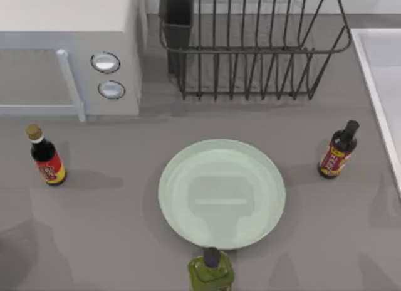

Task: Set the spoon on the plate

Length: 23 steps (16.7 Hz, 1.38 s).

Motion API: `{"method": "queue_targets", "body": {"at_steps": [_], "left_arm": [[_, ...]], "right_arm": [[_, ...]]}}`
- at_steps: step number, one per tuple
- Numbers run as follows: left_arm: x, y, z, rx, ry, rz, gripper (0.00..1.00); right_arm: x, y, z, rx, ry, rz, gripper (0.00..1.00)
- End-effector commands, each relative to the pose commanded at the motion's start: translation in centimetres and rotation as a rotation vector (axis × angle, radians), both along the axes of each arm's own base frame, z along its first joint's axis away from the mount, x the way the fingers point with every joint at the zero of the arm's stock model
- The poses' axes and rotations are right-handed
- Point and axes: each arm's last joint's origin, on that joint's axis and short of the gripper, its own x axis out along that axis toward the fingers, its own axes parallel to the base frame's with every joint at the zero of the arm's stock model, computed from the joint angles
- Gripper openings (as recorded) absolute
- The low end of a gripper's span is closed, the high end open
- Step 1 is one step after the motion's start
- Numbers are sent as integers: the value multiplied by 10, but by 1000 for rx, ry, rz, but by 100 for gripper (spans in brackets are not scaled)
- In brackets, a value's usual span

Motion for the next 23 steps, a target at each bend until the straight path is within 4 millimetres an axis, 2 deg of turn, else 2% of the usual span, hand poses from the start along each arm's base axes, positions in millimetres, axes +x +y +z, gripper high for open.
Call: {"method": "queue_targets", "body": {"at_steps": [11,19,20,23], "left_arm": [[0,0,0,0,0,0,2],[0,0,0,0,0,0,0],[0,0,22,-7,-5,25,0],[3,1,31,-5,-10,23,0]], "right_arm": [[0,0,0,0,0,0,100],[0,0,0,0,0,0,100],[0,0,0,0,0,0,100],[0,0,0,0,0,0,100]]}}
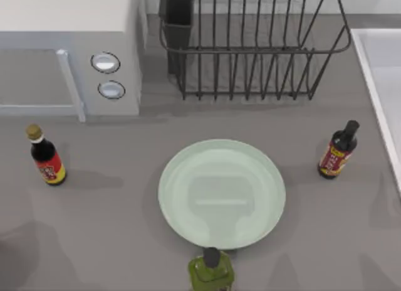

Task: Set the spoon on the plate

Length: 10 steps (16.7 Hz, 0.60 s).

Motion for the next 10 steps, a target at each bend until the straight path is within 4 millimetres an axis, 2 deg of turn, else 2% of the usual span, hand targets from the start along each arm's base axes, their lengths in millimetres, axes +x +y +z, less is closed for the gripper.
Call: {"method": "queue_targets", "body": {"at_steps": [3,8,10], "left_arm": [[3,1,26,-5,12,-7,0],[-2,-1,80,-8,19,-1,0],[-3,-1,90,-2,5,2,0]], "right_arm": [[0,0,0,0,0,0,100],[0,0,0,0,0,0,100],[0,0,0,0,0,0,100]]}}
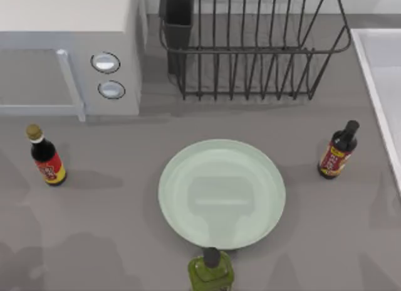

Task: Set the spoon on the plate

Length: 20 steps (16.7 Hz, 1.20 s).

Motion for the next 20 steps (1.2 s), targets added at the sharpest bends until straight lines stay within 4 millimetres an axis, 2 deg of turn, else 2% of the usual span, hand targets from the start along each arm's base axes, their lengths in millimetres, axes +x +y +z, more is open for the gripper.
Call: {"method": "queue_targets", "body": {"at_steps": [6,8,10,13,16,18,20], "left_arm": [[2,-2,1,-4,2,-13,0],[10,-12,9,-14,-1,-69,0],[24,-32,21,-28,-7,-161,0],[51,-82,38,-51,-3,-346,0],[76,-152,47,-65,16,-516,0],[90,-202,43,-64,32,-592,0],[101,-255,32,-53,45,-641,0]], "right_arm": [[0,0,0,0,0,0,100],[0,0,0,0,0,0,100],[0,0,0,0,0,0,100],[0,0,0,0,0,0,100],[0,0,0,0,0,0,100],[0,0,0,0,0,0,100],[0,0,0,0,0,0,100]]}}
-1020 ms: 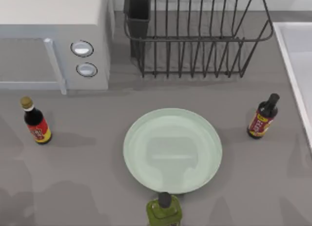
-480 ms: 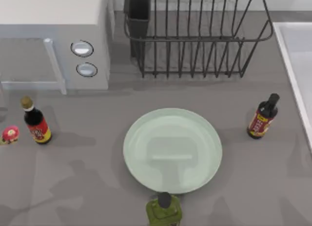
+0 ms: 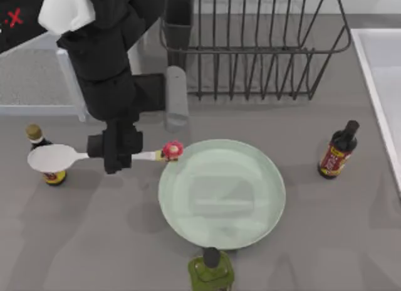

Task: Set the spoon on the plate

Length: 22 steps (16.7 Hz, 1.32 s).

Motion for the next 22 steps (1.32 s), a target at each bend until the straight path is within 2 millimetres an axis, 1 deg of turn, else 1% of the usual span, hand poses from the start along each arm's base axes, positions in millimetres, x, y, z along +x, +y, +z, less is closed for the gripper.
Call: {"method": "queue_targets", "body": {"at_steps": [2,4,6,7,9,15,22], "left_arm": [[5,-49,-18,16,-5,-27,0],[6,-91,-38,31,-19,-34,0],[5,-119,-55,39,-38,-28,0],[5,-128,-61,40,-46,-24,0],[4,-134,-65,41,-53,-20,0],[4,-133,-65,38,-50,-23,0],[-13,-154,-62,-45,-74,-127,0]], "right_arm": [[0,0,0,0,0,0,100],[0,0,0,0,0,0,100],[0,0,0,0,0,0,100],[0,0,0,0,0,0,100],[0,0,0,0,0,0,100],[0,0,0,0,0,0,100],[0,0,0,0,0,0,100]]}}
